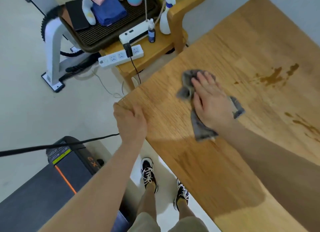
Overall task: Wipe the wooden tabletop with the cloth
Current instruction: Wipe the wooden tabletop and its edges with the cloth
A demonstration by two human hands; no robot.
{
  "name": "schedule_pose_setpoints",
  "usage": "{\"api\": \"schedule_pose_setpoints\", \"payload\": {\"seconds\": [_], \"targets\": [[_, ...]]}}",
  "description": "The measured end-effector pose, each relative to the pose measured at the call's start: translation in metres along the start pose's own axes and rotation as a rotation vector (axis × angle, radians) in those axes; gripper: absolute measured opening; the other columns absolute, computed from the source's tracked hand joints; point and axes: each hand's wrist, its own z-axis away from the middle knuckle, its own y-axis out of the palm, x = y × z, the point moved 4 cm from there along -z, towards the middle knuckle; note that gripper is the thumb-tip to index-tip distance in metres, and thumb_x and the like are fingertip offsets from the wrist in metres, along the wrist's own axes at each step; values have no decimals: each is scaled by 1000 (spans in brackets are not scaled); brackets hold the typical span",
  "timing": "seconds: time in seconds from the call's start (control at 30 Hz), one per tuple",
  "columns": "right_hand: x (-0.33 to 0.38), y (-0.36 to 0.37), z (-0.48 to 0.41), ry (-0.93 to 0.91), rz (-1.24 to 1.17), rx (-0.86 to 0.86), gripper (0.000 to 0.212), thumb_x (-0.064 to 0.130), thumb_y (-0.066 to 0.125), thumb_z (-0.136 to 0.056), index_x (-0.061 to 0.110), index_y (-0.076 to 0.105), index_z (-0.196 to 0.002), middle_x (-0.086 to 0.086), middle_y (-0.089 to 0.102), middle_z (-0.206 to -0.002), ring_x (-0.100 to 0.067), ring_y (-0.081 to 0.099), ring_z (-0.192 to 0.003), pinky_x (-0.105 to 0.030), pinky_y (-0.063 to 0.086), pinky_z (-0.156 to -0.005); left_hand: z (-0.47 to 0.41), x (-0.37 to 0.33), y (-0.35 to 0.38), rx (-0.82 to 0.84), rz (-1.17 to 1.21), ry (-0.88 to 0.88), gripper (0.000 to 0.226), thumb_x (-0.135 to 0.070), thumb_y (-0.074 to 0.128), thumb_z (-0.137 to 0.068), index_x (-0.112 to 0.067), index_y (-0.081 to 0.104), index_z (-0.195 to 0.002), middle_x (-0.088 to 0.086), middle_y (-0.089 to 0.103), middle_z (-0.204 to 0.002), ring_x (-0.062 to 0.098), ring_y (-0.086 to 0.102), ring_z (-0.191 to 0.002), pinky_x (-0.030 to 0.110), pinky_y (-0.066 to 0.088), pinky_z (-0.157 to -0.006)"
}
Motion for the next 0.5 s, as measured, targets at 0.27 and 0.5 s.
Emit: {"api": "schedule_pose_setpoints", "payload": {"seconds": [0.27, 0.5], "targets": [[126, 27, 18, -181, -84, 27, 46, 30, 34, -100, 11, 53, -138, -9, 43, -149, -25, 33, -143, -46, 24, -118, -42, -15, 4, -204, -76, -135, 28, -17, 33, -97, -7, 59, -90, 8, 63, -90, 27, 54, -82, 31, 36, -69], [27, 4, -50, 212, 16, -57, 51, 32, 29, -101, 11, 39, -147, -11, 30, -156, -27, 21, -147, -48, 16, -120, -43, -10, 7, -169, -98, -136, 32, -18, 29, -99, -12, 54, -80, -8, 47, -67, 8, 41, -60, 29, 27, -55]]}}
